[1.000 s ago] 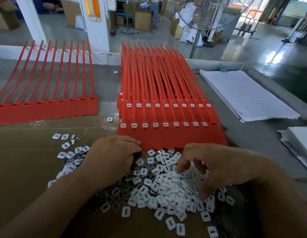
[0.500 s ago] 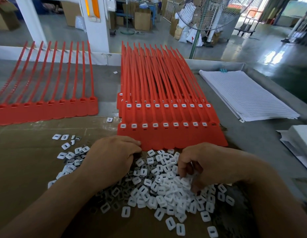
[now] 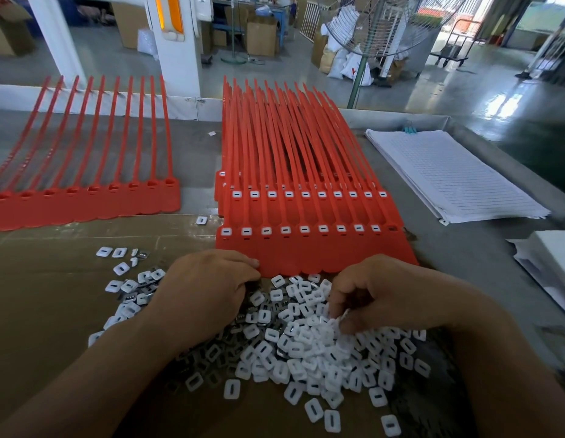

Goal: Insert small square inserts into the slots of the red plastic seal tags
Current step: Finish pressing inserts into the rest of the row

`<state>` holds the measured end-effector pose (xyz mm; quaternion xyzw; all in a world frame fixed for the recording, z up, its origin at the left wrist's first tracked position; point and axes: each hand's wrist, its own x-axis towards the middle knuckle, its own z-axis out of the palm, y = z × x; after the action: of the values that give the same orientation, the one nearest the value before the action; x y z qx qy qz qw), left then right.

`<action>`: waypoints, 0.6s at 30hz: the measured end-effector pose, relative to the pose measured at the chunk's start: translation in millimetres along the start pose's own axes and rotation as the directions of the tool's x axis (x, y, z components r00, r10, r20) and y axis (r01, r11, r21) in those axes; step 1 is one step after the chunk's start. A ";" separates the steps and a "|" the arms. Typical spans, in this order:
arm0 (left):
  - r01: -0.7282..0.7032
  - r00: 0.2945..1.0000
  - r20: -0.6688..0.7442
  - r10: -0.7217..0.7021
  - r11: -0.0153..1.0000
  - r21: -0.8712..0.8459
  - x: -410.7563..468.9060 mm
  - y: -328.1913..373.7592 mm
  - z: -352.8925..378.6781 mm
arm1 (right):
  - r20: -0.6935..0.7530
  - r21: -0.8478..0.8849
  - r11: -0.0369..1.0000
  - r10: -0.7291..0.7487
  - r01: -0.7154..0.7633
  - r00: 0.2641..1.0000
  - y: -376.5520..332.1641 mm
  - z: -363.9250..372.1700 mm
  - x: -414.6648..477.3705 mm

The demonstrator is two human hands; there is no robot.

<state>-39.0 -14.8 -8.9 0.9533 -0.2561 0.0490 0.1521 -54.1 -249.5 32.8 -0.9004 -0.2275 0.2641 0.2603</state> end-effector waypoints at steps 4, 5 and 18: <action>-0.002 1.000 0.004 0.002 1.000 0.002 -0.8 -0.2 -1.1 | -0.002 0.022 1.000 -0.016 0.016 1.000 1.3 -1.7 -0.6; -0.002 1.000 0.005 0.002 1.000 0.004 -0.8 -0.2 -1.1 | -0.004 0.025 1.000 -0.015 0.015 1.000 1.8 -2.0 -0.7; -0.009 1.000 -0.002 0.009 1.000 0.011 1.5 -0.1 -3.6 | -0.088 0.118 0.990 -0.067 0.077 0.994 3.7 -5.1 1.0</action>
<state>-37.7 -14.4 -5.3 0.9530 -0.2600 0.0520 0.1468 -49.3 -253.6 33.9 -0.8844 -0.2323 0.2297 0.3333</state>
